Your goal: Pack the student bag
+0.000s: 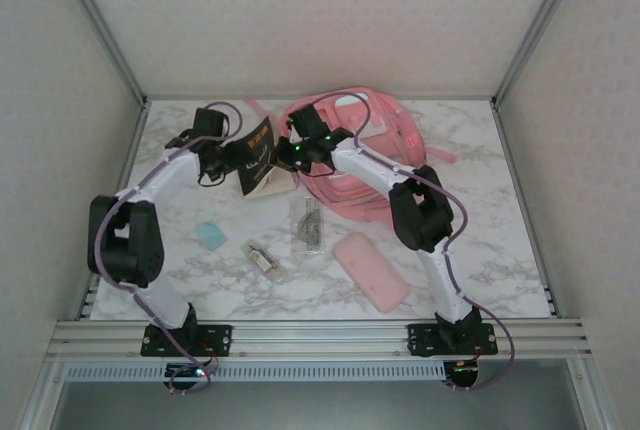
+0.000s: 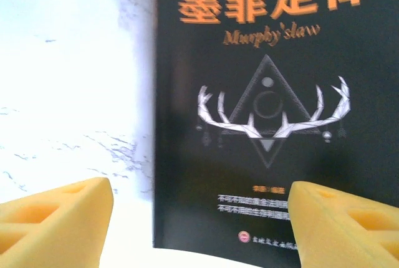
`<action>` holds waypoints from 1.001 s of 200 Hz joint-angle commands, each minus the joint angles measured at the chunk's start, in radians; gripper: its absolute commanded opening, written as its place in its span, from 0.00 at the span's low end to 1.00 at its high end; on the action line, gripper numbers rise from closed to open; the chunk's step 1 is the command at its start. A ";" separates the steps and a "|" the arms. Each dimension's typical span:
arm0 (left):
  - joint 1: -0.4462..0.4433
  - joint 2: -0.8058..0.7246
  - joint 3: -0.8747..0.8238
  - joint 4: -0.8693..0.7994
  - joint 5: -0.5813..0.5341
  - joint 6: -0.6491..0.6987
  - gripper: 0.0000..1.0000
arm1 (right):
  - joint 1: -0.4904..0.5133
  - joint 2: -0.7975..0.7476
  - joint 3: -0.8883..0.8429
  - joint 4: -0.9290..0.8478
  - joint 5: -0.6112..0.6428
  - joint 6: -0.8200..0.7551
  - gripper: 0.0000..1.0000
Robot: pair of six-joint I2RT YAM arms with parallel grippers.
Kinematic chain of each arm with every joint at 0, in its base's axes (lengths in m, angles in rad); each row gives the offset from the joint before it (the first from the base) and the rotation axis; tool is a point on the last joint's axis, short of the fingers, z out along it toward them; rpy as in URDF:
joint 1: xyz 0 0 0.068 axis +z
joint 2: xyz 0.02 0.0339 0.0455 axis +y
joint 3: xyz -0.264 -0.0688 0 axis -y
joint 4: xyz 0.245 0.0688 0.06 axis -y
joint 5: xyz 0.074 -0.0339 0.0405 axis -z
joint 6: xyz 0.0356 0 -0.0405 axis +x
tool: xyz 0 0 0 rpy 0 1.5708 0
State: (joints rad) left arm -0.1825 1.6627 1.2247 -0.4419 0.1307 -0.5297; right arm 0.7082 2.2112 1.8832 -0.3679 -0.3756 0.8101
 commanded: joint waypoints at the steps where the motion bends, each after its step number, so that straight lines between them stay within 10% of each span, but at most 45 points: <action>1: 0.019 -0.052 -0.082 0.093 0.051 -0.095 0.82 | -0.040 -0.103 -0.059 0.107 -0.074 0.053 0.05; 92: 0.000 -0.059 -0.390 0.708 0.175 -0.420 0.84 | -0.121 -0.174 -0.306 0.414 -0.232 0.249 0.04; 200: -0.041 0.043 -0.431 0.922 0.205 -0.477 0.75 | -0.172 -0.178 -0.431 0.580 -0.278 0.360 0.02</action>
State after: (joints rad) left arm -0.2153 1.7123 0.7975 0.4267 0.3096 -0.9974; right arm 0.5629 2.0903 1.4651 0.1364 -0.6384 1.1427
